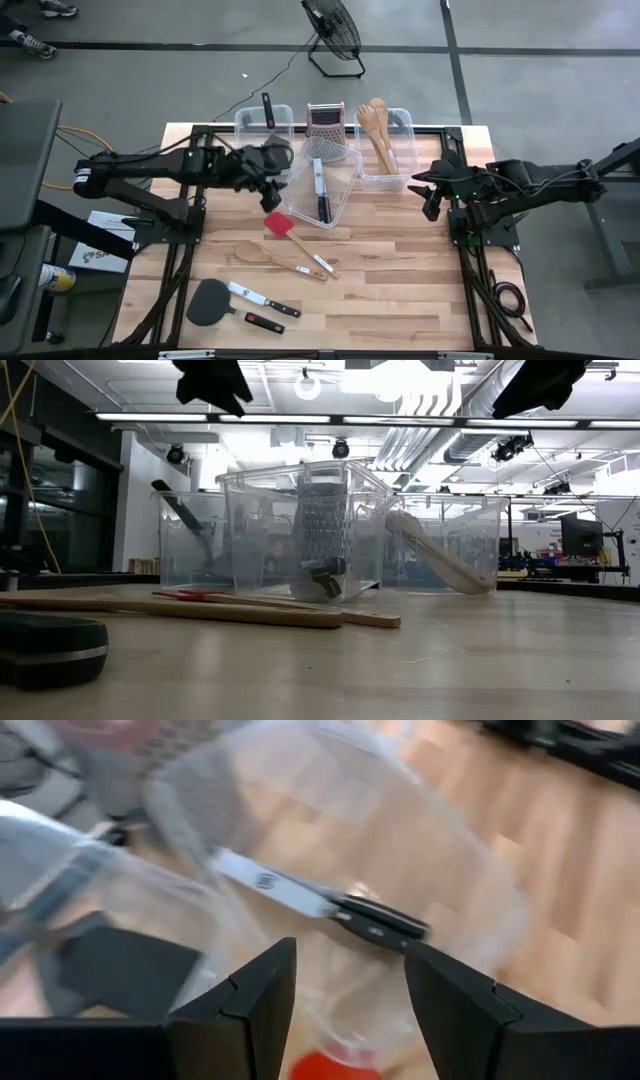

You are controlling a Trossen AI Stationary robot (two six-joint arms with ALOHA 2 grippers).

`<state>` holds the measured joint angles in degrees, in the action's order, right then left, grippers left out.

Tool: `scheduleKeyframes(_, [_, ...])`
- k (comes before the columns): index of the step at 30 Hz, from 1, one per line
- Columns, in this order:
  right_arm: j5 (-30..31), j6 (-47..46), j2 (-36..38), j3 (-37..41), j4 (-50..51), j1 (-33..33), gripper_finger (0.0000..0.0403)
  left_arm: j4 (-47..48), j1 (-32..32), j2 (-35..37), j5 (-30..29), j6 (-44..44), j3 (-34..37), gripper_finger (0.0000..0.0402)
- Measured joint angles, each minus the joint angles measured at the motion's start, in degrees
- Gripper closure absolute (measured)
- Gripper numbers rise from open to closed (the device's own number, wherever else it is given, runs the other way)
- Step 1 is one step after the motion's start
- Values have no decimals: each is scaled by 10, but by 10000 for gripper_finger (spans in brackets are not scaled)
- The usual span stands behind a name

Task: Pick & Place Kitchen Items
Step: Put the black knife into the middle transparent bin

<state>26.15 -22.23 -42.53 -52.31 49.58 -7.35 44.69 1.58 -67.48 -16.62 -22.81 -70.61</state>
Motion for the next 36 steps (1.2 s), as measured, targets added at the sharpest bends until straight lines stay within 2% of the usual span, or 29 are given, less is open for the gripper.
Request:
scheduleKeyframes(7, [-31,0,0,0,0,0,266,9,-84,-6,24,-5,0,218])
scheduleKeyframes(11, [-57,0,0,0,0,0,266,30,-131,-23,31,-40,0,218])
scheduleKeyframes(19, [-84,9,0,0,0,0,266,50,-211,-94,88,-65,0,218])
scheduleKeyframes(26, [-93,-3,0,0,1,0,266,54,-258,-161,125,-32,0,215])
scheduleKeyframes(30, [-98,-6,0,0,1,0,266,54,-280,-195,147,-14,0,192])
scheduleKeyframes(36, [-99,-47,0,0,8,0,266,35,-303,-237,178,-12,0,117])
